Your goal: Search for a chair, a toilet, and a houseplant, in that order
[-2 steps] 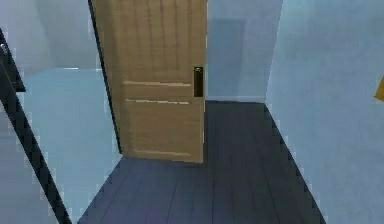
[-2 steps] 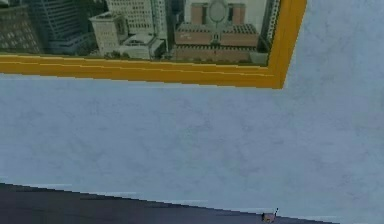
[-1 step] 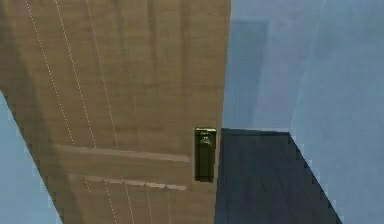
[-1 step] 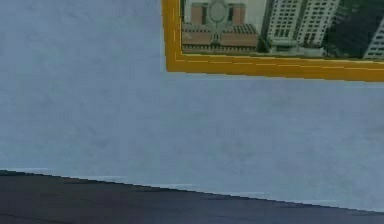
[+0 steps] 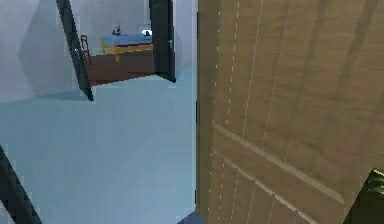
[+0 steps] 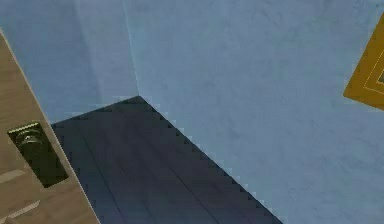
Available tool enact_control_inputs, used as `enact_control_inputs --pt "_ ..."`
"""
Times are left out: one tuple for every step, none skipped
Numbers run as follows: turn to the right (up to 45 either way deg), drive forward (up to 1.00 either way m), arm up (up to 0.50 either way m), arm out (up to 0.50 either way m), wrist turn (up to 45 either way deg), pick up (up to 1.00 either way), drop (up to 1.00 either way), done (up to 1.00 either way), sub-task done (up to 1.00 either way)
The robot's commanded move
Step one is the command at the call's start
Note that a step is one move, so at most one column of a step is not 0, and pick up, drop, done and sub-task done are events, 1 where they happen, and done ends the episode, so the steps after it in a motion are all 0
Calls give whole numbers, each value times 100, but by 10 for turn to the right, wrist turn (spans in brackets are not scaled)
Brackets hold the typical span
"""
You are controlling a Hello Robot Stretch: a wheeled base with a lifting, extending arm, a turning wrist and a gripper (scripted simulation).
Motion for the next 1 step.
enact_control_inputs --pt "-120 0 0 0 0 0 0 0 0"
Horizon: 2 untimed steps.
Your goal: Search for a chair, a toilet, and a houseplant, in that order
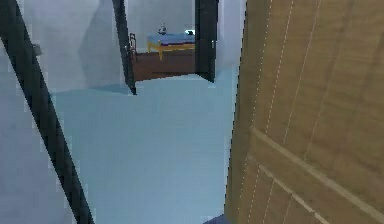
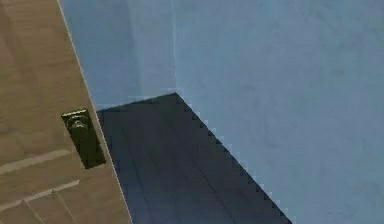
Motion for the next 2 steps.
enact_control_inputs --pt "0 100 0 0 0 0 0 0 0" --pt "-120 0 0 0 0 0 0 0 0"
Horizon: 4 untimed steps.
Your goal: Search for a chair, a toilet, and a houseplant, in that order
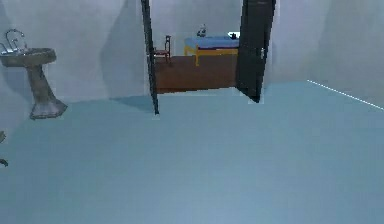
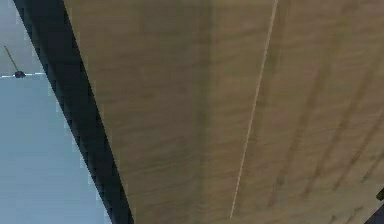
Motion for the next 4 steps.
enact_control_inputs --pt "-30 0 0 0 0 0 0 0 0" --pt "0 15 0 0 0 0 0 0 0" --pt "450 0 0 0 0 0 0 0 0" --pt "210 0 0 0 0 0 0 0 0"
